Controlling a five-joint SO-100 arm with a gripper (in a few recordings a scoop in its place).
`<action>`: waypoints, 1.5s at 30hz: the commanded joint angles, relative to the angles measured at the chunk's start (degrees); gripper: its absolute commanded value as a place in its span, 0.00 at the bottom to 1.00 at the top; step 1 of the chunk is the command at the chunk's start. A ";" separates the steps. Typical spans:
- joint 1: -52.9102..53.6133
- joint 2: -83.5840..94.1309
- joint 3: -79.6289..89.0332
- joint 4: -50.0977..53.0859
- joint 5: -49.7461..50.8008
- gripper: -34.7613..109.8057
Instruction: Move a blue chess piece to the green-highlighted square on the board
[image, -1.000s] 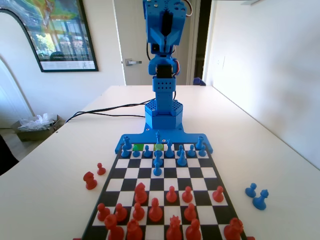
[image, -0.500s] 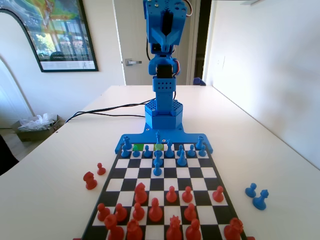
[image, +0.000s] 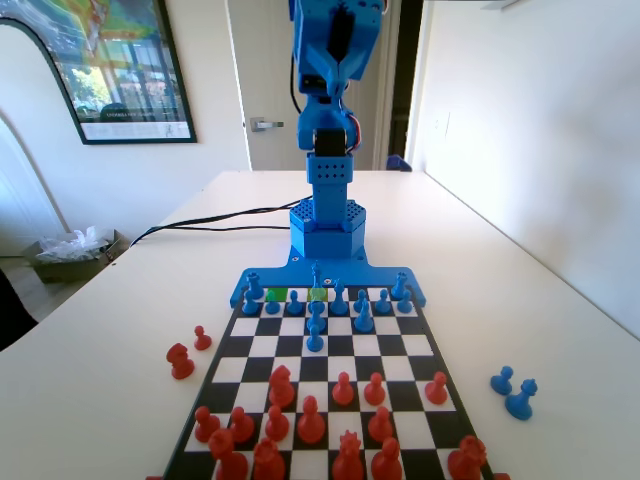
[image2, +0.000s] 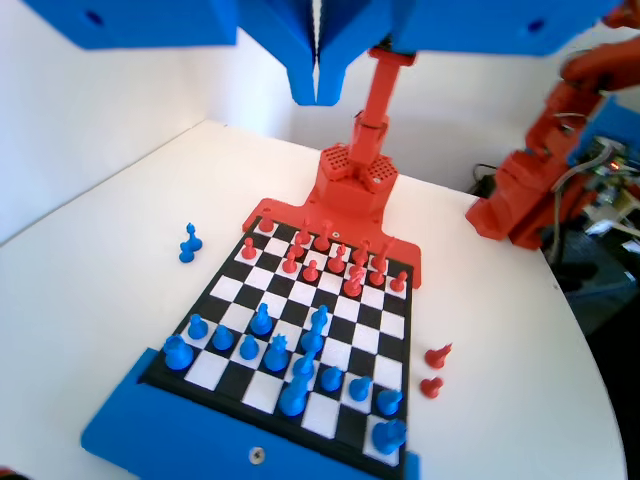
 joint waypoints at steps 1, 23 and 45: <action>-0.88 -8.17 -8.35 0.70 -7.73 0.25; -0.88 -18.19 -1.41 1.85 -58.80 0.25; -7.12 -9.67 17.40 -1.93 -66.53 0.25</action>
